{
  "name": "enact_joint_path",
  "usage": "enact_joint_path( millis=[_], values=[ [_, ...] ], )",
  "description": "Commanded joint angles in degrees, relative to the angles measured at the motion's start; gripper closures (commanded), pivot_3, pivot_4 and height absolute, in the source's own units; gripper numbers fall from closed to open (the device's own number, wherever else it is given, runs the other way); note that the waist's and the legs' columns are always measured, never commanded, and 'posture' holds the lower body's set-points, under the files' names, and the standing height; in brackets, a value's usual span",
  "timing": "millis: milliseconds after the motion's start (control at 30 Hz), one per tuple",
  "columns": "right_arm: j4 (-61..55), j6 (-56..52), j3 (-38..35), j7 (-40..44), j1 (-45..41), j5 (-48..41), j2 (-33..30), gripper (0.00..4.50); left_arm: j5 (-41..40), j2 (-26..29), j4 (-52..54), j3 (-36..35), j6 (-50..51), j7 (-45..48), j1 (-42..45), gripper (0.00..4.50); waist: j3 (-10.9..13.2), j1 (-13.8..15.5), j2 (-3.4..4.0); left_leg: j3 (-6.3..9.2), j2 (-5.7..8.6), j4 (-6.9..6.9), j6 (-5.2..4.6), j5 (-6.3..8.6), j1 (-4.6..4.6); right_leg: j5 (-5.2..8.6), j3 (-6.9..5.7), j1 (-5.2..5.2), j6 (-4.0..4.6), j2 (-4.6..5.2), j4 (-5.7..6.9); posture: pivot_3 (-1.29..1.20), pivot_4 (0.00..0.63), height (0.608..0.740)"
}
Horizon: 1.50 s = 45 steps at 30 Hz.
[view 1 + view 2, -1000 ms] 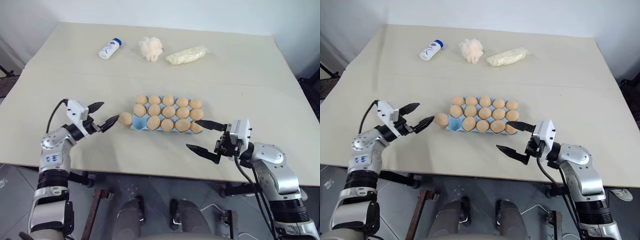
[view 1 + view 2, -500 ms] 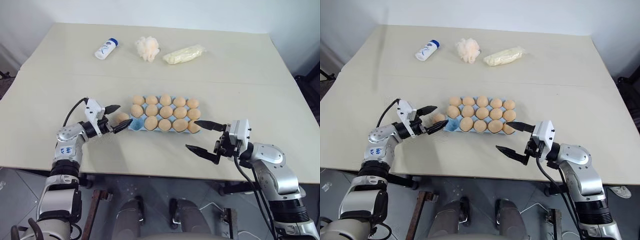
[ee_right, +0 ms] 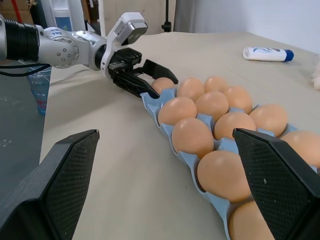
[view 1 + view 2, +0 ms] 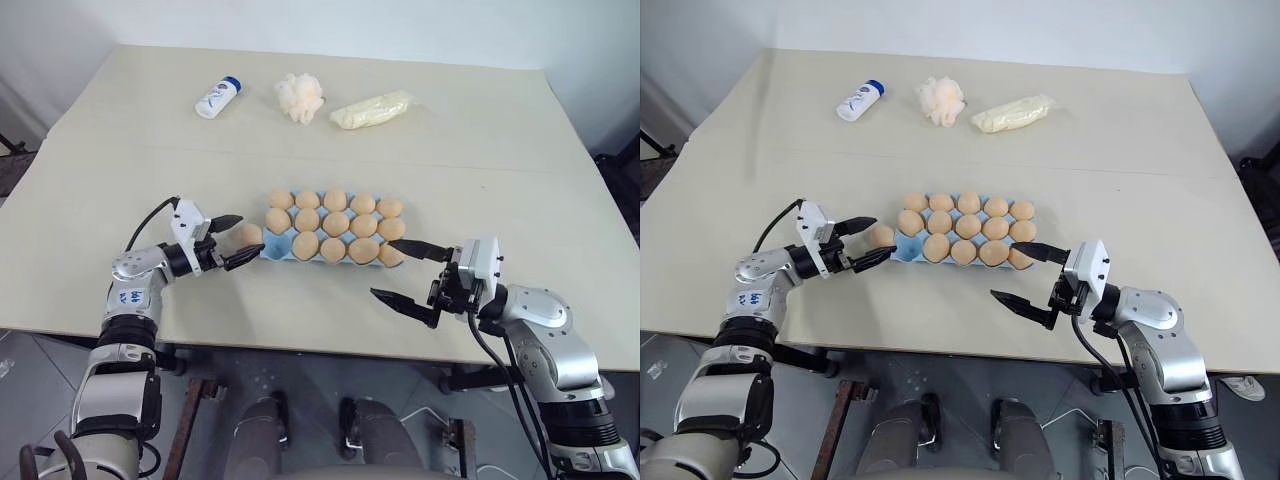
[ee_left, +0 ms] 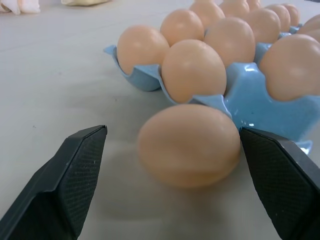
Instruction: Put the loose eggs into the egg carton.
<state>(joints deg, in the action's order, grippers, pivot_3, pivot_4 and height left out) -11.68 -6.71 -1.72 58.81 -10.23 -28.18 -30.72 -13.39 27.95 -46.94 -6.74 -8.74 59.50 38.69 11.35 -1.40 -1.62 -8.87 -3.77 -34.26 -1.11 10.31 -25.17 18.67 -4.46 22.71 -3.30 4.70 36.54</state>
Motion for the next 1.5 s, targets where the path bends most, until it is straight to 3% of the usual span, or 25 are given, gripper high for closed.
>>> enact_joint_path(
  millis=[33,233,533,800,1100,1300,1500],
  values=[
    [-2.35,0.02,-1.23,-0.33,0.10,-0.87,-0.63,0.00,0.92,-0.20,-1.27,0.64,-1.23,0.38,1.01,0.42,0.00,-0.04,0.00,0.00,0.00,0.00,0.00,0.00,0.00,0.00,0.00,0.00,0.00,0.00,0.00,0.00,0.150,0.740],
    [-2.41,0.17,-1.31,-0.55,0.18,-0.87,-0.75,0.00,0.85,0.80,-1.81,0.36,-1.91,0.92,0.34,2.00,0.00,-0.13,0.00,0.00,-0.01,-0.06,0.00,-0.01,0.03,0.00,0.00,0.00,0.00,-0.02,0.11,0.00,0.150,0.740],
    [-2.39,0.30,-1.07,-0.78,0.22,-0.75,-0.58,0.00,-5.92,1.64,10.10,-4.51,2.26,1.56,-3.13,2.00,0.00,-0.30,0.00,0.01,-0.06,-0.10,0.01,-0.01,0.00,0.05,0.01,0.08,0.08,-0.05,0.27,0.00,0.150,0.740],
    [-2.04,0.45,-0.72,-0.64,0.14,-0.59,-0.38,0.00,-8.37,-0.44,24.78,-2.02,10.12,1.33,-6.67,2.00,0.00,-0.15,0.00,0.02,-0.03,-0.17,0.00,-0.01,0.03,0.04,0.02,-0.01,0.06,-0.02,0.29,0.00,0.150,0.740],
    [-2.17,0.83,-0.74,-0.96,-0.20,0.00,-0.52,0.00,-5.47,-3.13,18.60,1.24,10.04,0.86,-2.50,2.00,0.00,-0.31,0.00,0.04,-0.04,-0.24,0.00,-0.02,0.02,0.04,0.01,0.00,0.06,-0.06,0.31,0.00,0.150,0.740],
    [-2.61,0.89,-1.32,-1.27,0.22,0.03,-0.77,0.00,-5.72,-0.35,19.96,0.62,9.94,2.23,-3.19,0.15,0.00,-0.24,0.00,0.04,-0.05,-0.21,0.00,-0.02,0.01,0.05,0.00,0.03,0.07,-0.08,0.30,0.00,0.150,0.740],
    [-1.25,0.99,-3.18,0.06,0.80,-0.32,-2.74,0.00,-8.84,8.01,26.34,-4.12,13.10,5.12,-10.04,0.03,0.00,-0.56,0.00,0.04,-0.06,-0.14,0.01,-0.01,0.03,0.07,0.03,0.03,0.11,-0.06,0.30,0.00,0.150,0.740]
  ],
)
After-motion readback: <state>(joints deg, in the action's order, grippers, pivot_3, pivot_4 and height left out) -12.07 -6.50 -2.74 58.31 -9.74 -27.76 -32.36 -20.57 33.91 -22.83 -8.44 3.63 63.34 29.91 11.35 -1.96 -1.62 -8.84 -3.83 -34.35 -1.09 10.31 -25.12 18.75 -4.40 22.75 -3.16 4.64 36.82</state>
